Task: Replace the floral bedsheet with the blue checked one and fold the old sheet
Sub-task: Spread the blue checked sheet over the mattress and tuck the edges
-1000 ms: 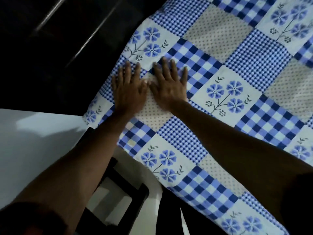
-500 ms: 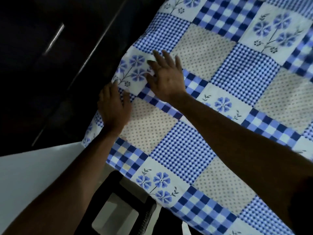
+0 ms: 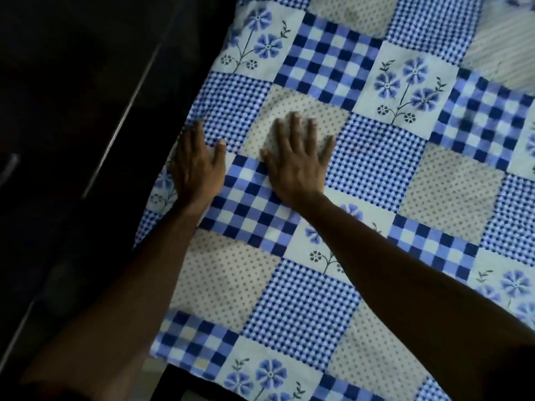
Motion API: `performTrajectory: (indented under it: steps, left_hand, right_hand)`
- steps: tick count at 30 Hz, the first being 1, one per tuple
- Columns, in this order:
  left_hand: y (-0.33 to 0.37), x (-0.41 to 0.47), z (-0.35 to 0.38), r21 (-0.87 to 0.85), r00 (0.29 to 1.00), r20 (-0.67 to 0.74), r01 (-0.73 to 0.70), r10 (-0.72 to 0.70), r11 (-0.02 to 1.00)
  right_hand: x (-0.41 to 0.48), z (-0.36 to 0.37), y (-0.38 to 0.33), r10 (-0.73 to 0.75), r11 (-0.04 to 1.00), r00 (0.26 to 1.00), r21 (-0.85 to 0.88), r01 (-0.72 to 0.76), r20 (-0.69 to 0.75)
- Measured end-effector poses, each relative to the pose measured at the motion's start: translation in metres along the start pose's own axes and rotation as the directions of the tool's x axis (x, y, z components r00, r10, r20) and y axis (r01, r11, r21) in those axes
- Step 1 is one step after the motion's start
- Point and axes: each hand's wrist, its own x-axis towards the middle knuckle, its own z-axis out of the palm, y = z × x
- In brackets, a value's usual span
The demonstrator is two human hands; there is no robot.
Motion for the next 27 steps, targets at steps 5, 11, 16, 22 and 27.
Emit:
performTrajectory:
  steps: [5,11,16,22,27]
  left_hand:
    - [-0.009,0.006,-0.010,-0.085,0.999,0.052,-0.003,0.008,0.996]
    - [-0.011,0.009,-0.017,-0.184,0.994,0.101,0.046,-0.028,0.982]
    - [-0.020,-0.014,-0.027,-0.210,0.996,-0.085,-0.008,-0.010,0.978]
    - [-0.038,-0.078,-0.030,-0.082,0.981,0.017,0.195,-0.194,0.977]
    - [-0.045,-0.059,-0.027,-0.176,0.947,0.115,0.316,-0.300,0.932]
  right_hand:
    - [0.030,0.011,-0.057,-0.107,0.994,0.994,0.026,0.106,0.009]
    - [0.056,0.005,-0.086,-0.229,0.972,0.968,-0.023,0.232,0.103]
    - [0.065,-0.024,-0.077,-0.335,0.940,0.941,0.081,0.330,0.047]
    - [0.023,-0.005,-0.077,-0.171,0.981,0.985,0.094,0.167,0.032]
    - [0.019,0.018,-0.105,-0.242,0.970,0.964,0.007,0.243,0.107]
